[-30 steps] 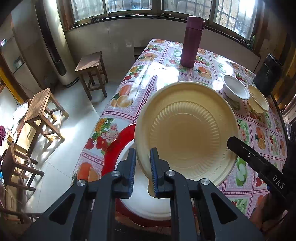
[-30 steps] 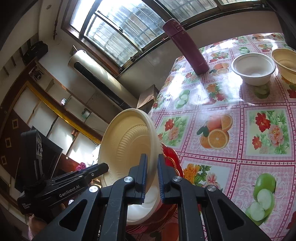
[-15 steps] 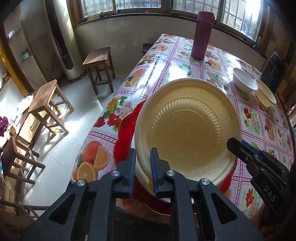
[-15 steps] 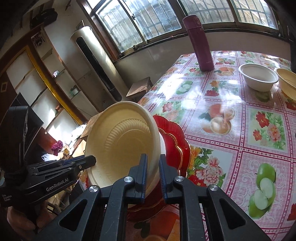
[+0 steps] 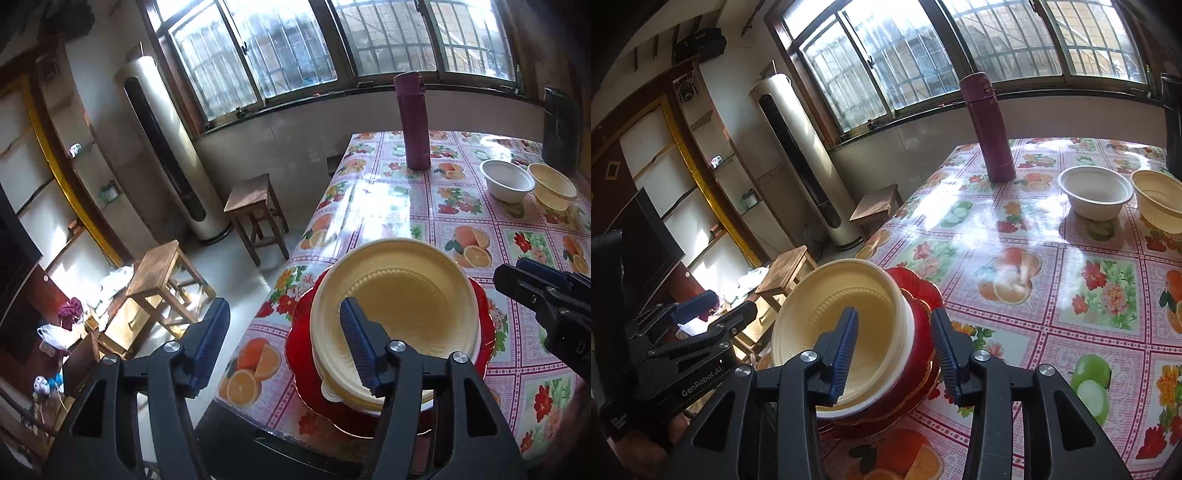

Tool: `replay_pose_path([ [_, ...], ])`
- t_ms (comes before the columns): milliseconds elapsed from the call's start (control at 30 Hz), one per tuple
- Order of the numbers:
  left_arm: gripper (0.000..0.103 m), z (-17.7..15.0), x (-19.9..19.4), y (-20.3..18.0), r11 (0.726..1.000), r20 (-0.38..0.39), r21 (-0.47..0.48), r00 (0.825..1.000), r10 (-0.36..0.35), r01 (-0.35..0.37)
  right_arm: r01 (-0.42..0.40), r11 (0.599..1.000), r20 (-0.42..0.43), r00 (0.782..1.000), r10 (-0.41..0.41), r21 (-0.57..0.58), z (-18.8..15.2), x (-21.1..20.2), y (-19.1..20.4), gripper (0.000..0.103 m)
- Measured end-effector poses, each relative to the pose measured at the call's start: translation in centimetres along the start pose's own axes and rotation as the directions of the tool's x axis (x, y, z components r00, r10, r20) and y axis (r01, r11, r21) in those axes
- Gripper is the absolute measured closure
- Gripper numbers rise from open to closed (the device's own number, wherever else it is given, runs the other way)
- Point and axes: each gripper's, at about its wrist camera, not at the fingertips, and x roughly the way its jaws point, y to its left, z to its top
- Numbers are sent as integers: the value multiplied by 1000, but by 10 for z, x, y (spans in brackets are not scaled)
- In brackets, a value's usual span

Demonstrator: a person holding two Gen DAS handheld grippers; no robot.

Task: Organize plates and bowls
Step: 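Lift the cream bowl with the left gripper and carry it over the stack, then lower the cream bowl into the white bowl and open left gripper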

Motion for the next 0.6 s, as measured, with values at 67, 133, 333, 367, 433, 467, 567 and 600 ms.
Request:
replay_pose_path([
  [67,26,4,-8,-4,1000,32,6,999,-8,8,8,1000,22,1000,-9,14,3,-6,-9,55],
  [133,24,9,-15,-11,1000,55,7,998,-21,21,19,999,36,999,-20,32,6,-10,-18,54],
  [333,23,26,-25,-36,998,71,3,995,-70,69,52,993,71,996,-60,101,15,-24,-57,53],
  [367,23,28,-27,-41,997,75,8,994,-79,78,58,992,75,995,-66,113,16,-26,-64,53],
  [433,23,32,-31,-52,996,83,18,993,-90,89,67,988,87,993,-79,136,19,-31,-78,53],
  [467,23,35,-32,-56,995,87,23,992,-96,94,70,987,92,992,-84,146,20,-34,-84,53],
  [567,23,42,-38,-72,992,97,35,988,-121,118,84,982,111,988,-104,167,24,-44,-103,53],
  [600,23,44,-39,-77,991,99,39,987,-129,126,90,981,118,987,-112,173,25,-48,-109,53],
])
